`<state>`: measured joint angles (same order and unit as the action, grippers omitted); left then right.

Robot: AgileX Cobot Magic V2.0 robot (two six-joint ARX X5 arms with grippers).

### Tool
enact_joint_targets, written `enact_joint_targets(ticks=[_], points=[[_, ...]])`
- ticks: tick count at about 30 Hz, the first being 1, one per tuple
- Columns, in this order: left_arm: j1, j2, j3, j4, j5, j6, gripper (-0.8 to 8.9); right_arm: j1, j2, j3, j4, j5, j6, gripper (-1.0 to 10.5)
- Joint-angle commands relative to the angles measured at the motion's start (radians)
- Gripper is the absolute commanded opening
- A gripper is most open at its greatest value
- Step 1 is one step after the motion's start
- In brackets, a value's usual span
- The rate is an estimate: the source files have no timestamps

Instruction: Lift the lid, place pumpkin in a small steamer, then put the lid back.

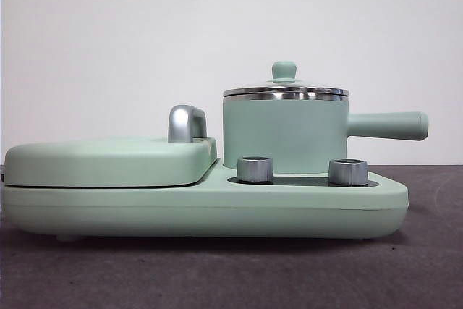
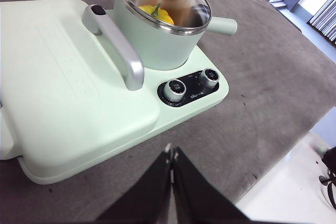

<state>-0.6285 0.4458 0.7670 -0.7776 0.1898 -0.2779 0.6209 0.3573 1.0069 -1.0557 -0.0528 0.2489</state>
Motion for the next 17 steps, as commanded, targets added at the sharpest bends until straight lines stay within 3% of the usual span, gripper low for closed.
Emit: enact_joint_targets(ticks=[1, 5, 8, 13, 17], points=[[-0.006, 0.003, 0.008, 0.010, 0.002, -0.003, 0.06, 0.007, 0.000, 0.007, 0.008, 0.001, 0.001, 0.2], [0.036, -0.042, -0.016, 0.031, -0.001, 0.001, 0.06, 0.007, 0.000, 0.007, 0.008, 0.001, 0.001, 0.2], [0.138, -0.101, -0.095, 0.121, 0.021, 0.002, 0.06, 0.007, 0.000, 0.007, 0.008, 0.001, 0.001, 0.2], [0.373, -0.266, -0.360, 0.412, 0.016, 0.121, 0.06, 0.007, 0.000, 0.007, 0.008, 0.001, 0.001, 0.2], [0.484, -0.381, -0.543, 0.543, 0.009, 0.169, 0.06, 0.007, 0.000, 0.007, 0.009, 0.001, 0.001, 0.2]])
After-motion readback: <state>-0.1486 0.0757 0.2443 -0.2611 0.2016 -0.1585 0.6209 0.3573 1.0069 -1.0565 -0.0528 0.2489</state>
